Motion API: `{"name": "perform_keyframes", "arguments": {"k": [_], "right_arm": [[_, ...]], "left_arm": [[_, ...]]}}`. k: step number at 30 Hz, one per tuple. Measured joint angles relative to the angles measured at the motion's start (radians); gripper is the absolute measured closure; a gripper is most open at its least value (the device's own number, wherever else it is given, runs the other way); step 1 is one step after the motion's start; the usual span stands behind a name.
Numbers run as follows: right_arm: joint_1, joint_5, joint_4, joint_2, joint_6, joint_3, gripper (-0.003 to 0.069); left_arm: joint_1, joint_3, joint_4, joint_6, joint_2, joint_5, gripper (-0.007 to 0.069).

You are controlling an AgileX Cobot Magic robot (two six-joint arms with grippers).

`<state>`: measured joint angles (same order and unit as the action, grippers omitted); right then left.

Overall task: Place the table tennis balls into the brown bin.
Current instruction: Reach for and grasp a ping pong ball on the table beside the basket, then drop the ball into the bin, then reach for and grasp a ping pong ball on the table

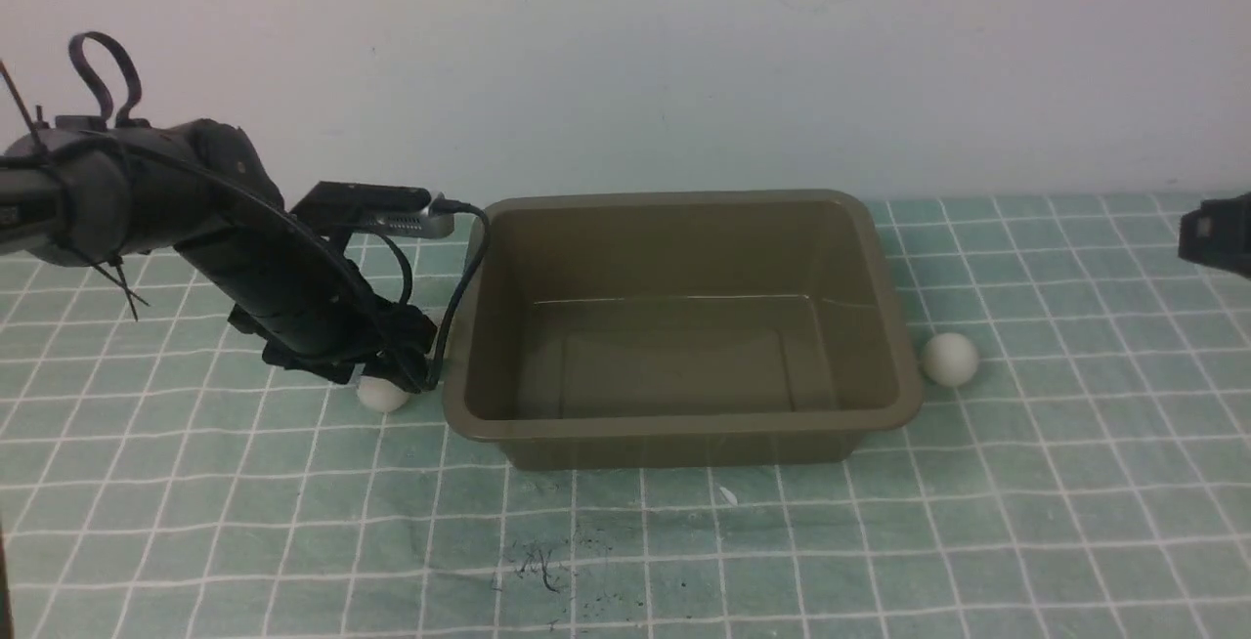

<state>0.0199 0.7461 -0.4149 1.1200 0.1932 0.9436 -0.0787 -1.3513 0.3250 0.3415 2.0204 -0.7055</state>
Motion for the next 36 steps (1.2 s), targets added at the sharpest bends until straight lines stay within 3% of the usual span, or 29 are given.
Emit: {"name": "perform_keyframes", "arguments": {"k": [3, 5, 9, 10, 16, 21, 23, 27, 31, 32, 33, 36], "right_arm": [[0.000, 0.019, 0.035, 0.096, -0.036, 0.063, 0.0654], [0.000, 0.032, 0.047, 0.141, -0.044, 0.093, 0.0638], [0.000, 0.060, 0.064, 0.342, -0.054, 0.202, 0.0498], [0.000, 0.060, 0.065, 0.351, -0.054, 0.205, 0.0498], [-0.049, 0.059, 0.093, 0.600, -0.055, 0.317, 0.0221], [-0.080, 0.058, 0.123, 0.777, -0.069, 0.395, 0.0076], [-0.085, 0.060, 0.124, 0.823, -0.070, 0.413, 0.0064], [-0.103, 0.053, 0.124, 0.904, -0.070, 0.438, 0.0079], [-0.115, 0.043, 0.124, 0.944, -0.071, 0.439, 0.0169], [-0.115, 0.051, 0.126, 0.945, -0.077, 0.442, 0.0289], [-0.115, 0.060, 0.149, 0.936, -0.082, 0.443, 0.0320], [-0.104, 0.120, 0.211, 0.889, -0.115, 0.452, 0.0295]], "left_arm": [[0.000, -0.006, -0.016, -0.007, 0.003, -0.009, 0.0288], [0.000, -0.025, -0.040, -0.010, -0.009, -0.042, 0.0281], [-0.004, -0.115, -0.044, -0.012, -0.123, -0.148, 0.0279], [-0.005, -0.120, -0.044, -0.012, -0.129, -0.148, 0.0279], [-0.122, -0.188, 0.142, 0.103, -0.224, -0.150, 0.0279], [-0.228, -0.187, 0.164, 0.133, -0.137, -0.149, 0.0269], [-0.249, -0.187, 0.164, 0.126, -0.099, -0.149, 0.0231], [-0.258, -0.191, 0.152, 0.118, -0.074, -0.150, 0.0081], [-0.223, -0.242, 0.095, 0.079, -0.098, -0.188, 0.0074], [-0.189, -0.267, 0.039, 0.041, -0.119, -0.229, 0.0140], [-0.157, -0.282, -0.018, 0.000, -0.136, -0.256, 0.0209], [-0.053, -0.291, -0.118, -0.082, -0.177, -0.282, 0.0454]]}}
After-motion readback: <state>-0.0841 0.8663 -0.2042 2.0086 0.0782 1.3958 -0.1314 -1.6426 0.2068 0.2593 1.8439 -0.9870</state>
